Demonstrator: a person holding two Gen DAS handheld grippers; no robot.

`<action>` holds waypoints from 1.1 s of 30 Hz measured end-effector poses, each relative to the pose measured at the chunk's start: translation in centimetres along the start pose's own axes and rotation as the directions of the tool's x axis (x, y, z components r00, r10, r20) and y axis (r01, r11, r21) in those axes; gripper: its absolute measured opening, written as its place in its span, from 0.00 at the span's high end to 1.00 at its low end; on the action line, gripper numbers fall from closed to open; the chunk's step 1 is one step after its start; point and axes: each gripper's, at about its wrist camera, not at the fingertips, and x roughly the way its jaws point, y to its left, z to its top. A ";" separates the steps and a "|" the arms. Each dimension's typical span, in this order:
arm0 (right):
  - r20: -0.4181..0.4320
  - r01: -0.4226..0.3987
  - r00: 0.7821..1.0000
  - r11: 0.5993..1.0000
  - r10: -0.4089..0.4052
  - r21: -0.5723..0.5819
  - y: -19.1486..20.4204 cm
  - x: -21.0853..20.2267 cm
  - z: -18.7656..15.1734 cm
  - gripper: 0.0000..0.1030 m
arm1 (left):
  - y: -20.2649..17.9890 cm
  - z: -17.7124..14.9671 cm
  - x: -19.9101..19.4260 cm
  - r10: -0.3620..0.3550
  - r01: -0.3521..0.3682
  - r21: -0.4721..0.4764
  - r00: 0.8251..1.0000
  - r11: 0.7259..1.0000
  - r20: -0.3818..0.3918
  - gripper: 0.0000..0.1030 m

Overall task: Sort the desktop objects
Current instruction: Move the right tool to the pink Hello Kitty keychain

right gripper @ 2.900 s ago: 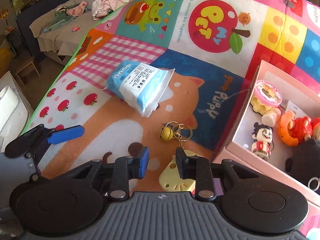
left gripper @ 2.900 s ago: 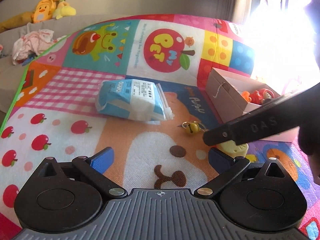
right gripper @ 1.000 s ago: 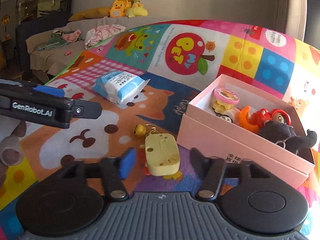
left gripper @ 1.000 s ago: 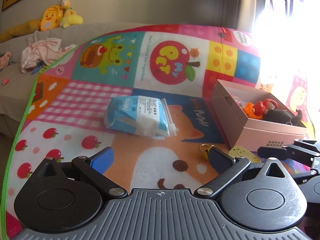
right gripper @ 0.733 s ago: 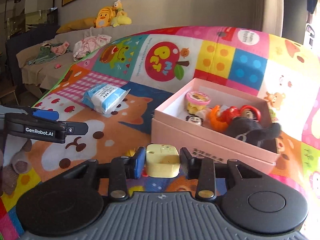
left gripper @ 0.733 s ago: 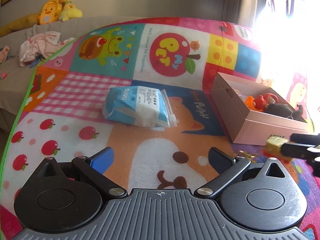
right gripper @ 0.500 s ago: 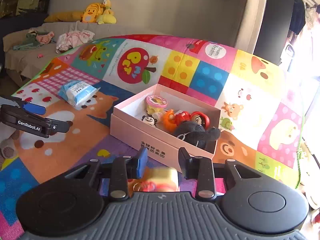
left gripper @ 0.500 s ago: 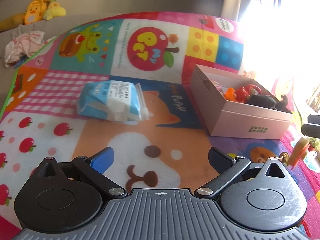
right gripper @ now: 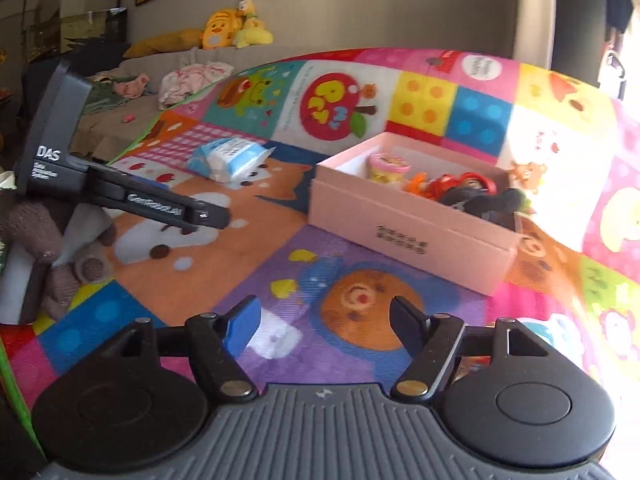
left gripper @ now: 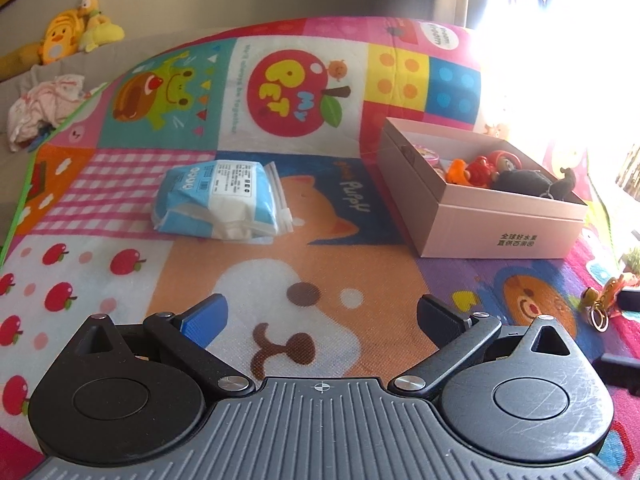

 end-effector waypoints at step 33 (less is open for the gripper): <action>0.046 0.121 0.990 0.965 -0.135 0.233 -3.4 2.7 -1.4 0.00 | -0.2 3.5 3.0 -0.140 0.117 0.285 0.988 0.951 0.062 0.00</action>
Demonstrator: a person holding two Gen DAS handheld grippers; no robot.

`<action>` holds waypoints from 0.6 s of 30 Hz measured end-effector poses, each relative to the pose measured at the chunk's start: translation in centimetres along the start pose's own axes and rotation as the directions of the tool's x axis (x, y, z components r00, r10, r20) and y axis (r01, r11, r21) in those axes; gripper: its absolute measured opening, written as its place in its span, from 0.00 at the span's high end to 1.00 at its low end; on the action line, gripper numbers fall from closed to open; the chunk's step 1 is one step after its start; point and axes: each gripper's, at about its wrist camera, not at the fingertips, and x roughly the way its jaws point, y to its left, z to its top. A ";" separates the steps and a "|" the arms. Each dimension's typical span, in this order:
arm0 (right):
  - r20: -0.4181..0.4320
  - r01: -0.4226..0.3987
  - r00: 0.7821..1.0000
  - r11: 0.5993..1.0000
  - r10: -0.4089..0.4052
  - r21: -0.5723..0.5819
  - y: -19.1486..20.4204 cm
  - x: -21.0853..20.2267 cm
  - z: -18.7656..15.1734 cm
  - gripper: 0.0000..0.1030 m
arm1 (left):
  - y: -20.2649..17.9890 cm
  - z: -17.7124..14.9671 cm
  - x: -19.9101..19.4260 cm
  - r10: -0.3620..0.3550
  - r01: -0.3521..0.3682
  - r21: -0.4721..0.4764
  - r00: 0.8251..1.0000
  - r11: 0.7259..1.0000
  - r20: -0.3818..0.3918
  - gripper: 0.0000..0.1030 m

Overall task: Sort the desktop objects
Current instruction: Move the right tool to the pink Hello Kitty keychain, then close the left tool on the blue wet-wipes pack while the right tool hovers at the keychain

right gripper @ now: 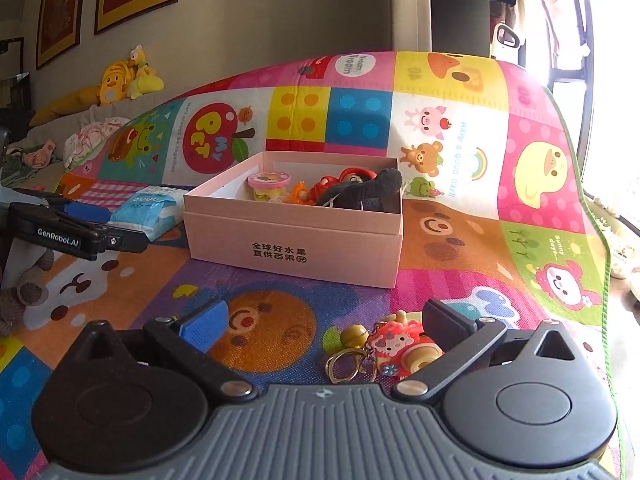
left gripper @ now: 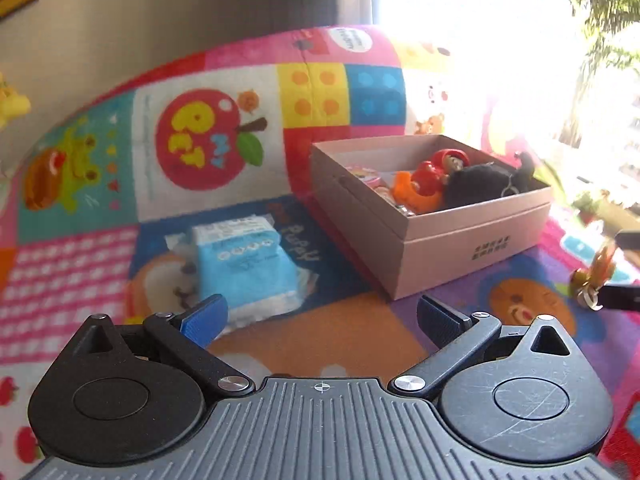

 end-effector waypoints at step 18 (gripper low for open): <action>0.006 0.009 1.000 0.999 -0.008 -0.053 1.0 0.0 -0.2 0.00 | 2.9 2.2 7.4 0.193 -0.228 -0.241 0.968 0.943 -0.160 0.37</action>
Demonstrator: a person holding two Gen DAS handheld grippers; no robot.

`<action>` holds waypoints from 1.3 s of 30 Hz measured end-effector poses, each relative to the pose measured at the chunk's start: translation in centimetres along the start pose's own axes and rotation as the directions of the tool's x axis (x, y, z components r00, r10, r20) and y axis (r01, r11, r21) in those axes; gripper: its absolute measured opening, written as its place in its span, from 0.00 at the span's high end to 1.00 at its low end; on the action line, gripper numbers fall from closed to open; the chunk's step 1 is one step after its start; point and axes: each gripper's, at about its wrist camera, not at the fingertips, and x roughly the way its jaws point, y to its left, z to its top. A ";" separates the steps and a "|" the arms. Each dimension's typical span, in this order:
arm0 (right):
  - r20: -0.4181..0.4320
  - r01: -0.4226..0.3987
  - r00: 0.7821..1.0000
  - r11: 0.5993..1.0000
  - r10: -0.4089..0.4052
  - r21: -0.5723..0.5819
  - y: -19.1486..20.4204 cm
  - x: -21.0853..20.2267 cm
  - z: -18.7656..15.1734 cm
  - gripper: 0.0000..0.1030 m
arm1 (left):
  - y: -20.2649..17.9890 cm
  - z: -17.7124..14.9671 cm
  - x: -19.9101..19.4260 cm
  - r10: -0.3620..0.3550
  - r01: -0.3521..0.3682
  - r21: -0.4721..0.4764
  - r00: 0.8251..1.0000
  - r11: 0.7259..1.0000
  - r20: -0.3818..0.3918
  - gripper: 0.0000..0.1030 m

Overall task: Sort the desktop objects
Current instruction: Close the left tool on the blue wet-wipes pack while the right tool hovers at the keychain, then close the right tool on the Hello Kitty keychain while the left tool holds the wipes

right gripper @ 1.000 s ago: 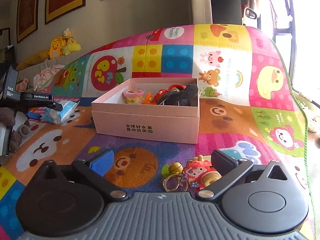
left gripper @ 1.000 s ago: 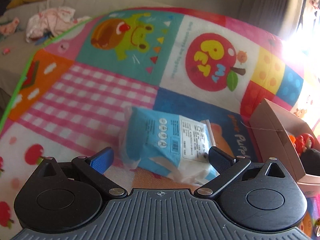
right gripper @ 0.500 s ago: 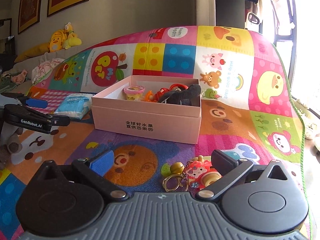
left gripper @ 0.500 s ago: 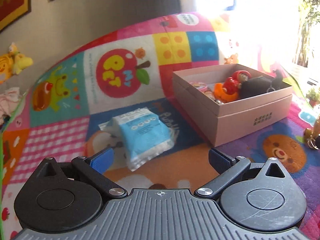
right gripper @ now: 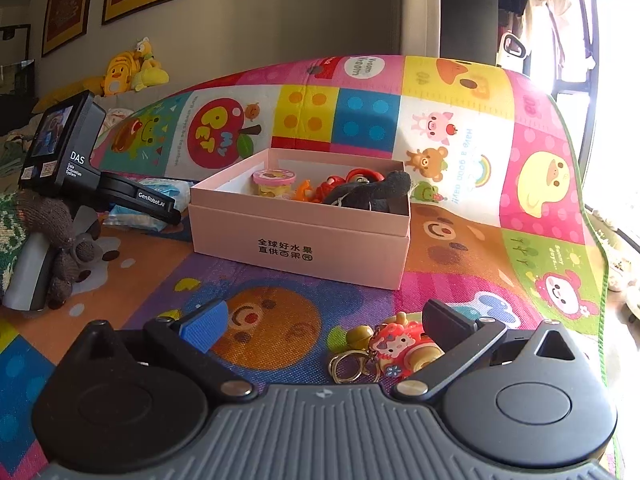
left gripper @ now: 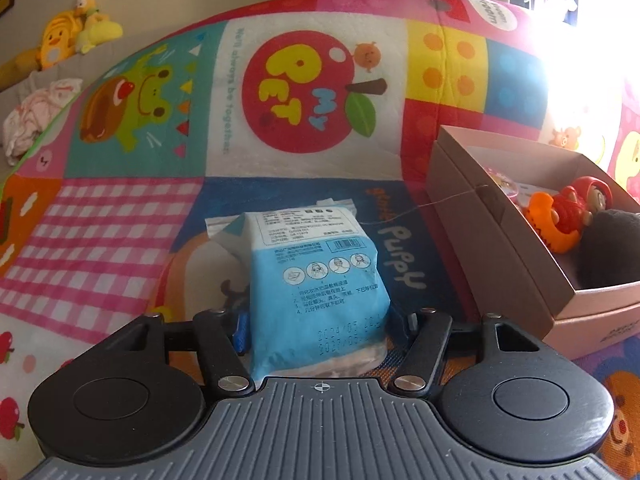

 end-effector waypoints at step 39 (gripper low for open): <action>-0.192 -0.079 0.977 0.992 0.096 0.097 -2.1 0.9 3.9 0.67 | -2.4 -9.0 -11.0 -0.272 0.272 0.016 0.962 0.962 -0.022 0.03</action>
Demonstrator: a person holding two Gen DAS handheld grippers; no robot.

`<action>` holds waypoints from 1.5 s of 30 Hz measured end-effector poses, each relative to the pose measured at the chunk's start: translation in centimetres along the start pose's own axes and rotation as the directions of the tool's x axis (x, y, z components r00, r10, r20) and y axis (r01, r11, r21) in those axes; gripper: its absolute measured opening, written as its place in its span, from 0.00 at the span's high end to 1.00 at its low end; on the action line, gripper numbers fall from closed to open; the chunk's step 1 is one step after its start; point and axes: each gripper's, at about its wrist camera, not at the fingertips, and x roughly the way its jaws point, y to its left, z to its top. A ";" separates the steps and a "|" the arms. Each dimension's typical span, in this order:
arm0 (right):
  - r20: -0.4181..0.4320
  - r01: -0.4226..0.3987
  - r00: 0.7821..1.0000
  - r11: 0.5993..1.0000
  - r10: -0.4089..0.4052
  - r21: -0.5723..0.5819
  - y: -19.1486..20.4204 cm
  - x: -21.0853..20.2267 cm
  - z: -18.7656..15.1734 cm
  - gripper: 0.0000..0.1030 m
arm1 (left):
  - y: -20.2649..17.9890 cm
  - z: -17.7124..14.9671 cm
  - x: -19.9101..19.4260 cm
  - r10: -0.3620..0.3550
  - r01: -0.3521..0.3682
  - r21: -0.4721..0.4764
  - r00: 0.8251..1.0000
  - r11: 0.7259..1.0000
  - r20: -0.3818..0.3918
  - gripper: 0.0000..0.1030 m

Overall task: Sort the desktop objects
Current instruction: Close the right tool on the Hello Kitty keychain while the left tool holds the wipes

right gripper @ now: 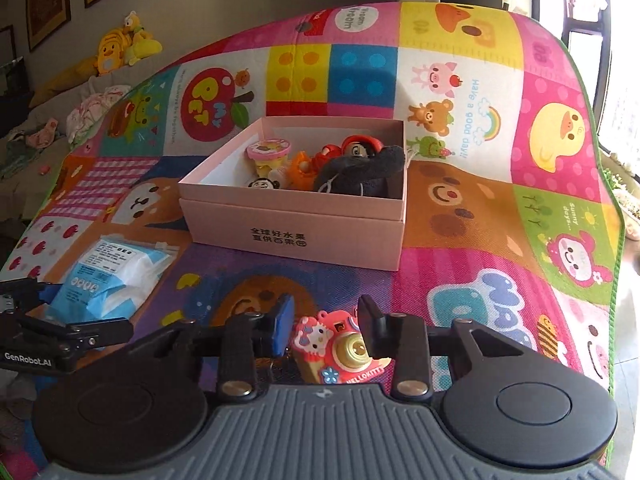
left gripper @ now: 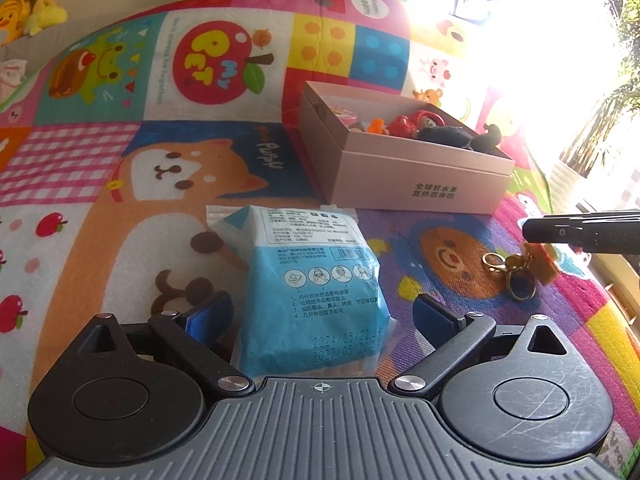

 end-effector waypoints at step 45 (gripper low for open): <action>-0.049 0.014 0.999 0.996 -0.018 -0.093 -0.2 1.1 -4.7 0.33 | -0.8 0.1 0.2 0.030 -0.030 0.030 1.000 0.999 -0.003 0.00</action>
